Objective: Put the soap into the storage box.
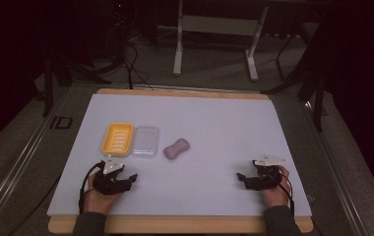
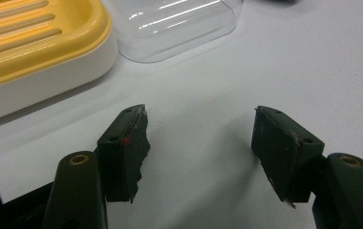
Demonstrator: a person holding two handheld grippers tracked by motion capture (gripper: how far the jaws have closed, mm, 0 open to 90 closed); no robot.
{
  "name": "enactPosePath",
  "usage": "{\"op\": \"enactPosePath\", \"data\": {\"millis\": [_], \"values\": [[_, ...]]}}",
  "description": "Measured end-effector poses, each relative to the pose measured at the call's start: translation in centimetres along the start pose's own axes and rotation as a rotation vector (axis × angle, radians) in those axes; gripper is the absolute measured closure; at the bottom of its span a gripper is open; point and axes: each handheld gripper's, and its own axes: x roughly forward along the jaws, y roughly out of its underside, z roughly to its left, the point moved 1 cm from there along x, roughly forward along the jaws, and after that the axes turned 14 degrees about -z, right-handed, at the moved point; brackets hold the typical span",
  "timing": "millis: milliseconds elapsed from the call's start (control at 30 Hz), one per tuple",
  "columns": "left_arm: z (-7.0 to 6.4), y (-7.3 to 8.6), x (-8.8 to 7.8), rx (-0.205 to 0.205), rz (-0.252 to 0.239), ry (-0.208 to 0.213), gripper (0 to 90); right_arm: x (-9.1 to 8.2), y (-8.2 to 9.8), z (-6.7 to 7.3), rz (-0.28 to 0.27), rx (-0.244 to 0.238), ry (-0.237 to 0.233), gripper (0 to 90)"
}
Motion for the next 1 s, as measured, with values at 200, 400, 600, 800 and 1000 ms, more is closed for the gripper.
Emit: {"op": "enactPosePath", "data": {"millis": [200, 400, 600, 800, 1000], "values": [[-0.1, -0.3, -0.1, 0.008, 0.023, -0.006, 39.9, -0.1, 0.0, 0.6, -0.016, -0.052, 0.032, 12.4], [-0.4, -0.8, -0.1, 0.017, 0.045, 0.026, 40.7, -0.4, 0.1, 0.5, -0.047, -0.048, 0.057, 12.4], [-0.7, -1.4, 0.0, 0.022, 0.053, 0.021, 41.5, -0.8, 0.1, 0.5, -0.092, -0.044, 0.062, 12.5], [-0.5, -2.7, -0.1, 0.045, 0.06, 0.006, 41.6, -1.1, 0.2, 0.3, -0.118, -0.023, 0.053, 13.5], [-0.3, -4.3, -0.2, 0.047, 0.028, 0.014, 41.2, -1.4, 0.2, 0.1, -0.142, -0.004, 0.05, 13.7]]}}
